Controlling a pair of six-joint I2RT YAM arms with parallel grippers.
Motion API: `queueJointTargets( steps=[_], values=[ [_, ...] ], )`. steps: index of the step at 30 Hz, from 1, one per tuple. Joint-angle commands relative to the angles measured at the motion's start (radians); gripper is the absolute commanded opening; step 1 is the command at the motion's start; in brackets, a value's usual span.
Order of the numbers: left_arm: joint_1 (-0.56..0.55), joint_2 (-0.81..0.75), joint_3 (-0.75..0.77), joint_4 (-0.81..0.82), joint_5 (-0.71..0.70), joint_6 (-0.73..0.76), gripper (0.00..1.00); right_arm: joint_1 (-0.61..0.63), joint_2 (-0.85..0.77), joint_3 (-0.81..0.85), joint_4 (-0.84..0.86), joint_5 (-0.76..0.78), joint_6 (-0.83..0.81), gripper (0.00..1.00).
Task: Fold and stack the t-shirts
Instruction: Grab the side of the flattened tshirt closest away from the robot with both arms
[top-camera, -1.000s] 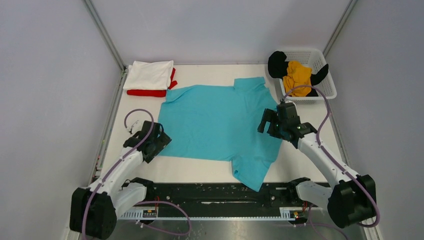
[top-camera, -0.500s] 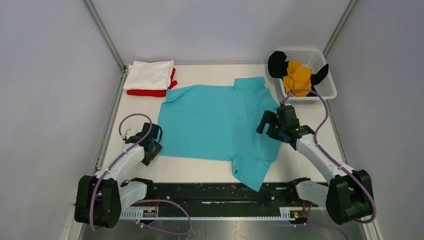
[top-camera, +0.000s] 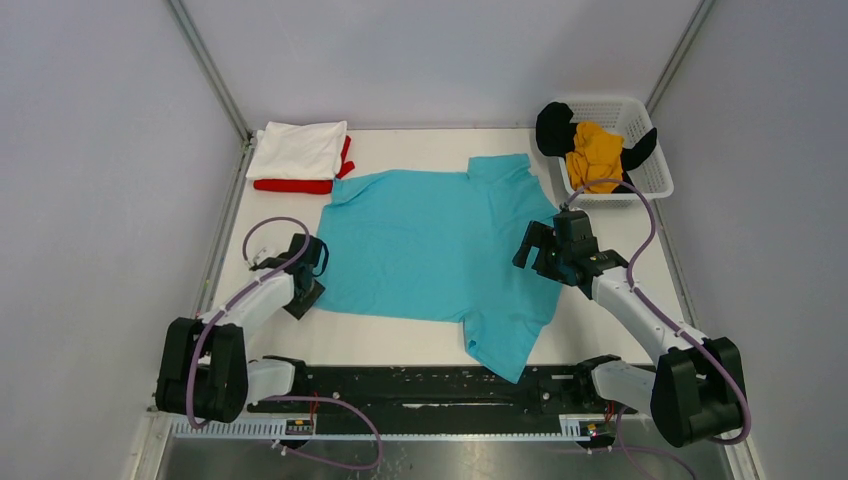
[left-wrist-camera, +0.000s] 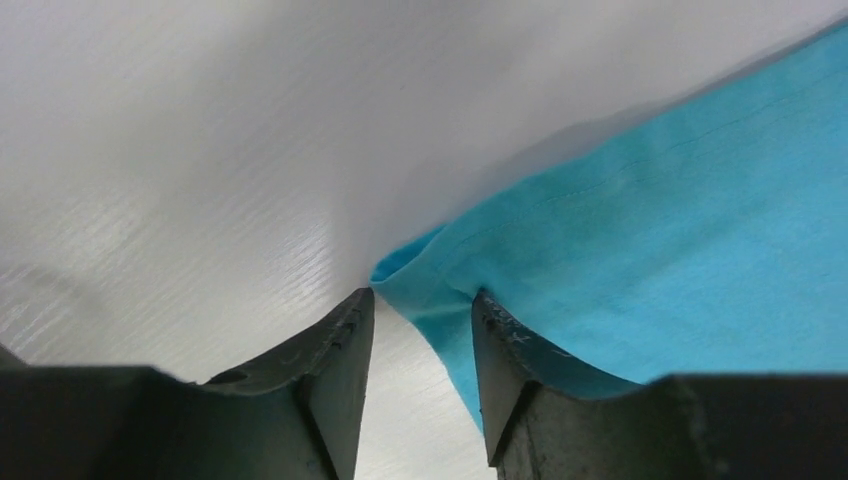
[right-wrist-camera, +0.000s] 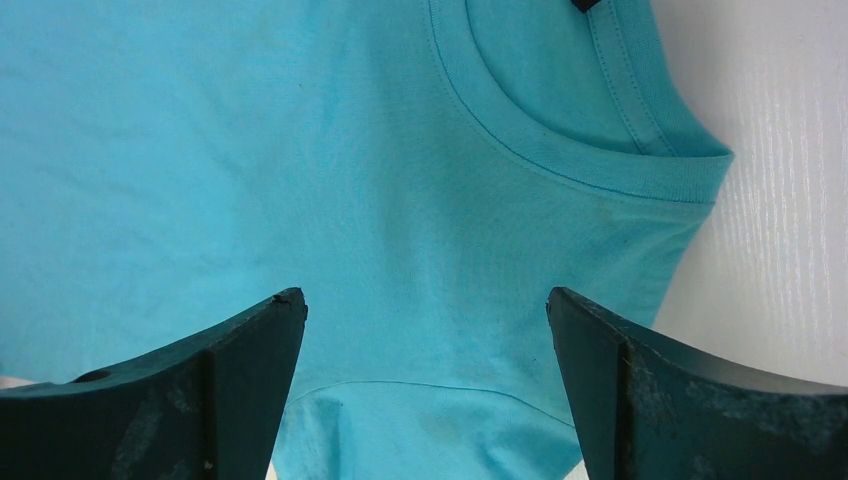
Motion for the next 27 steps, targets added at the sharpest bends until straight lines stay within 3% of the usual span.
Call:
queueJointTargets(
  steps=[1,3,5,6,12,15,18,22,27],
  values=[
    [0.005,0.056,0.028,0.074,0.025,0.012,0.36,-0.007,-0.017,0.017,0.012,-0.002,-0.003,0.99],
    [0.005,0.088,0.02,0.097,0.048,0.019,0.24,-0.007,-0.02,0.017,0.004,0.0,-0.006,0.99],
    [0.005,0.112,0.028,0.098,0.06,0.026,0.02,-0.007,-0.028,0.017,-0.008,-0.002,-0.005,1.0],
    [0.005,0.117,0.034,0.091,0.059,0.032,0.0,-0.008,-0.032,0.016,-0.013,-0.003,-0.003,0.99],
    [0.005,0.043,0.022,0.096,0.073,0.062,0.0,0.003,-0.1,-0.02,-0.027,-0.128,-0.004,0.99],
    [0.005,-0.037,0.013,0.074,0.045,0.089,0.0,0.077,-0.155,-0.017,-0.111,-0.106,-0.019,0.98],
    [0.005,-0.106,-0.009,0.052,-0.039,0.094,0.0,0.203,-0.203,-0.017,-0.217,-0.083,-0.023,0.96],
    [0.005,-0.16,-0.043,0.078,-0.026,0.115,0.0,0.404,-0.248,-0.046,-0.324,-0.056,0.028,0.92],
    [0.005,-0.151,-0.047,0.098,0.006,0.127,0.0,0.692,-0.157,-0.059,-0.396,0.015,0.122,0.82]
  ],
)
